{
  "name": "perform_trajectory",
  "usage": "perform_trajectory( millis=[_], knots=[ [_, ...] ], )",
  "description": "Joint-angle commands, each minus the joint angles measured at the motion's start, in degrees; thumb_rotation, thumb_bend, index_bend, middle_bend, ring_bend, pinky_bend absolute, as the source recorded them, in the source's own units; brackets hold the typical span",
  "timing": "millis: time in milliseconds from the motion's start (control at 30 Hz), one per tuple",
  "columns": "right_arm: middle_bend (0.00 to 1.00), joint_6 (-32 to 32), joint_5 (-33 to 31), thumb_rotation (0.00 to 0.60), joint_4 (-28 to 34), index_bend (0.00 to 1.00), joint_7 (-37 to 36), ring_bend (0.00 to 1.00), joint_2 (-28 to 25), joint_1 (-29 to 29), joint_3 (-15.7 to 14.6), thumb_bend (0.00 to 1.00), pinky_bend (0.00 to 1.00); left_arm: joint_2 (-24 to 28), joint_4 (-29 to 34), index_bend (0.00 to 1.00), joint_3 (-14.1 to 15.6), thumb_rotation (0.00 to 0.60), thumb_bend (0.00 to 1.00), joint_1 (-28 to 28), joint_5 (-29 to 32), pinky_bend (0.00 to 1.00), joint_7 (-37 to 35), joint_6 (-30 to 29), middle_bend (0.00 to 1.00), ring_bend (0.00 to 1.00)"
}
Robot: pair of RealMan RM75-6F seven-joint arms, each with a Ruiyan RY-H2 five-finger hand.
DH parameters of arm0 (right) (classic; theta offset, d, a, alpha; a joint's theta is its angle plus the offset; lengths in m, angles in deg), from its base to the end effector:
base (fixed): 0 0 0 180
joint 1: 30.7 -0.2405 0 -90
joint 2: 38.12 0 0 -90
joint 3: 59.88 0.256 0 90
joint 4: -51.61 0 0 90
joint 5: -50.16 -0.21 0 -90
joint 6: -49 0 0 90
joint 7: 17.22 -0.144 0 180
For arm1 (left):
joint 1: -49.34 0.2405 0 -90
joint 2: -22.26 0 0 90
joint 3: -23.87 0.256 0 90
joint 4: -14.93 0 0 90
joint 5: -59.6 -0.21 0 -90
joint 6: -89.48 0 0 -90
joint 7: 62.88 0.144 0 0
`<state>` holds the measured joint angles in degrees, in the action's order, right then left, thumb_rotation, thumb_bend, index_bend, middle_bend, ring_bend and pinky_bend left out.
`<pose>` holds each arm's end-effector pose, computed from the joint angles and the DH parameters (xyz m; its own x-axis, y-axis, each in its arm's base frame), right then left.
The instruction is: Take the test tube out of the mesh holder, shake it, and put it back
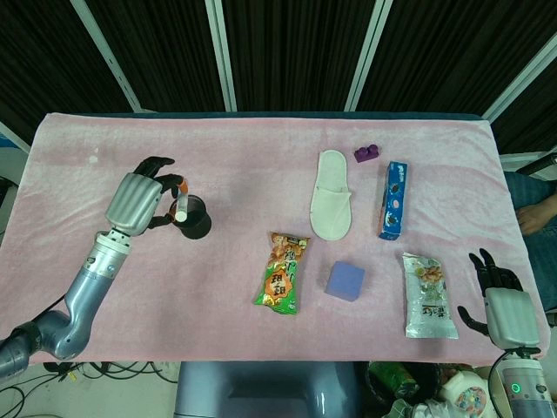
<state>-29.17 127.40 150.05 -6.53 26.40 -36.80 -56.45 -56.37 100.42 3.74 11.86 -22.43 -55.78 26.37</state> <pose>-0.3094 -0.1856 0.1386 0.4343 -0.1335 0.8908 -0.8902 0.0878 0.4471 -0.1332 0.3710 0.0905 0.3345 -0.0909 0.9380 0.8246 -0.4536 -0.3381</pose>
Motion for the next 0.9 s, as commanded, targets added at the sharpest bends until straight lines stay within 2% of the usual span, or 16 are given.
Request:
perform_trajectory(
  millis=[33, 133, 267, 333, 400, 500, 600, 733, 800, 900],
  knots=[
    [0.03, 0.23, -0.05, 0.600, 0.02, 0.03, -0.01, 0.19, -0.05, -0.07, -0.05, 0.18, 0.16, -0.66, -1.72, 0.63, 0.12, 0.600, 0.41, -2.20, -2.26, 0.20, 3.80, -1.80, 0.57, 0.17],
    [0.03, 0.41, 0.07, 0.600, 0.02, 0.03, 0.17, 0.19, -0.11, -0.16, -0.16, 0.18, 0.16, 0.06, 0.40, 0.63, -0.79, 0.600, 0.41, -3.11, -2.38, 0.20, 4.74, -2.81, 0.57, 0.17],
    [0.03, 0.37, -0.01, 0.600, 0.10, 0.03, 0.31, 0.19, -0.09, -0.15, -0.14, 0.18, 0.16, 1.98, 9.56, 0.64, -3.67, 0.600, 0.41, -2.58, 3.69, 0.21, -2.23, -1.94, 0.58, 0.18],
    [0.03, 0.33, 0.08, 0.600, 0.13, 0.03, 0.39, 0.19, -0.08, -0.14, -0.20, 0.18, 0.16, 3.38, 16.32, 0.64, -5.85, 0.600, 0.41, -1.90, 8.62, 0.22, -10.50, 0.04, 0.58, 0.18],
    [0.03, 0.27, 0.17, 0.600, 0.16, 0.03, 0.45, 0.19, -0.04, -0.13, -0.23, 0.18, 0.16, 7.77, 25.38, 0.63, -9.47, 0.600, 0.41, -0.60, 15.99, 0.22, -22.74, 4.85, 0.58, 0.18],
    [0.03, 0.21, 0.29, 0.600, 0.22, 0.03, 0.60, 0.19, 0.00, -0.11, -0.30, 0.18, 0.16, 14.54, 33.03, 0.63, -13.91, 0.600, 0.41, 1.34, 20.20, 0.22, -36.88, 11.47, 0.58, 0.18],
    [0.03, 0.14, 0.33, 0.600, 0.30, 0.03, 0.78, 0.19, 0.03, -0.09, -0.33, 0.18, 0.16, 20.10, 37.10, 0.63, -18.44, 0.600, 0.41, 3.55, 20.26, 0.22, -51.48, 17.77, 0.58, 0.18],
    [0.03, 0.03, 0.44, 0.600, 0.46, 0.03, 1.09, 0.19, 0.09, -0.08, -0.38, 0.18, 0.16, 24.80, 39.16, 0.63, -23.69, 0.600, 0.41, 6.83, 16.26, 0.23, -67.86, 23.21, 0.58, 0.18],
    [0.03, -0.07, 0.52, 0.600, 0.57, 0.03, 1.23, 0.19, 0.12, -0.04, -0.43, 0.18, 0.16, 26.31, 39.01, 0.63, -25.48, 0.600, 0.41, 8.40, 12.72, 0.24, -73.81, 23.82, 0.58, 0.18],
    [0.03, -0.14, 0.57, 0.600, 0.62, 0.03, 1.42, 0.19, 0.20, -0.03, -0.45, 0.18, 0.16, 27.48, 38.03, 0.64, -25.83, 0.600, 0.41, 9.95, 7.94, 0.24, -76.02, 22.17, 0.58, 0.18]
  ],
)
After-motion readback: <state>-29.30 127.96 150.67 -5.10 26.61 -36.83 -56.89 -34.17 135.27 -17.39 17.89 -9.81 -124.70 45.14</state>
